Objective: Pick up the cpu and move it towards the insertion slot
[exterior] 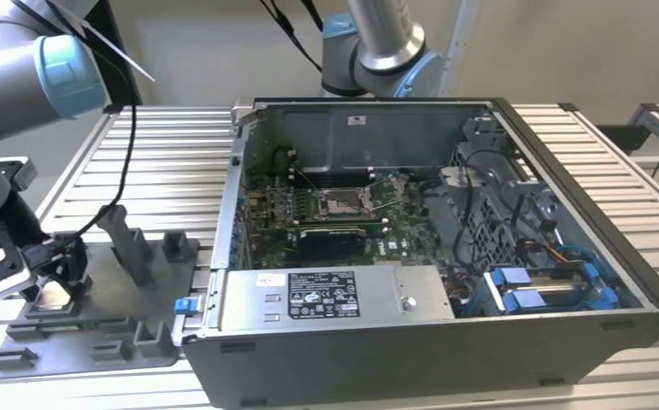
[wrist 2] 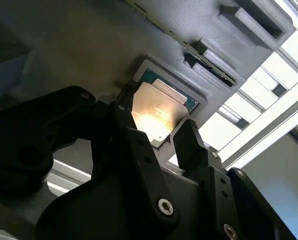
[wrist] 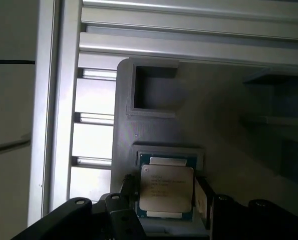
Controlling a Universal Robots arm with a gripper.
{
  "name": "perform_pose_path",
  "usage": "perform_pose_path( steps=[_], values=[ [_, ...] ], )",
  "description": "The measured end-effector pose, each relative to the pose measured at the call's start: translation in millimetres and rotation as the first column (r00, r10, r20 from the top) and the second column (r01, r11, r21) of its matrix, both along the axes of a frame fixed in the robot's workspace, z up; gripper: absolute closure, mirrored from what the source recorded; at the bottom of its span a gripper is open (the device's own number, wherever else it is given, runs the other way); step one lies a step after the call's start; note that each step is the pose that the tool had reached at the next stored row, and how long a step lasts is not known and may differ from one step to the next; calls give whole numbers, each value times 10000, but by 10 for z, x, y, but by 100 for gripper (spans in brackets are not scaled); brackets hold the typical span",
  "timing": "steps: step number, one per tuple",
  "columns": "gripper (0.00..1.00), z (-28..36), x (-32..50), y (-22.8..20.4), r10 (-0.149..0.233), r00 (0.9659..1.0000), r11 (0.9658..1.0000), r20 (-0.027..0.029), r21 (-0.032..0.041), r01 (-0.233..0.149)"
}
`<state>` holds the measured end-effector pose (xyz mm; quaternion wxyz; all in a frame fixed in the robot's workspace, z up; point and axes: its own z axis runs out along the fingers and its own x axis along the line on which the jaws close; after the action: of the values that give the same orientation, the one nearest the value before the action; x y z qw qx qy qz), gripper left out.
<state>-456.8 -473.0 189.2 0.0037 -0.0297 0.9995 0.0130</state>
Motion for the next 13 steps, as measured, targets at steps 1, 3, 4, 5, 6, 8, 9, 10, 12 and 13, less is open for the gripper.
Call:
perform_pose_path(
  steps=[1,3,4,5,6,8,9,10,12,13],
  values=[
    [0,0,0,0,0,10000,10000,0,-1,0],
    [0,0,0,0,0,10000,10000,0,-3,0],
    [0,0,0,0,-1,10000,10000,0,-3,1],
    [100,1,-1,0,-1,10000,10000,-2,-5,1],
    [100,1,-1,0,-1,10000,10000,-2,-6,1],
    [100,1,0,0,-1,10000,10000,-1,-8,1],
    [100,1,0,0,-1,10000,10000,-1,-10,1],
    [100,1,0,0,0,10000,10000,-1,-10,0],
    [100,1,0,0,0,10000,10000,-1,-12,0],
    [100,0,0,0,0,10000,10000,-1,-13,0]
  ],
)
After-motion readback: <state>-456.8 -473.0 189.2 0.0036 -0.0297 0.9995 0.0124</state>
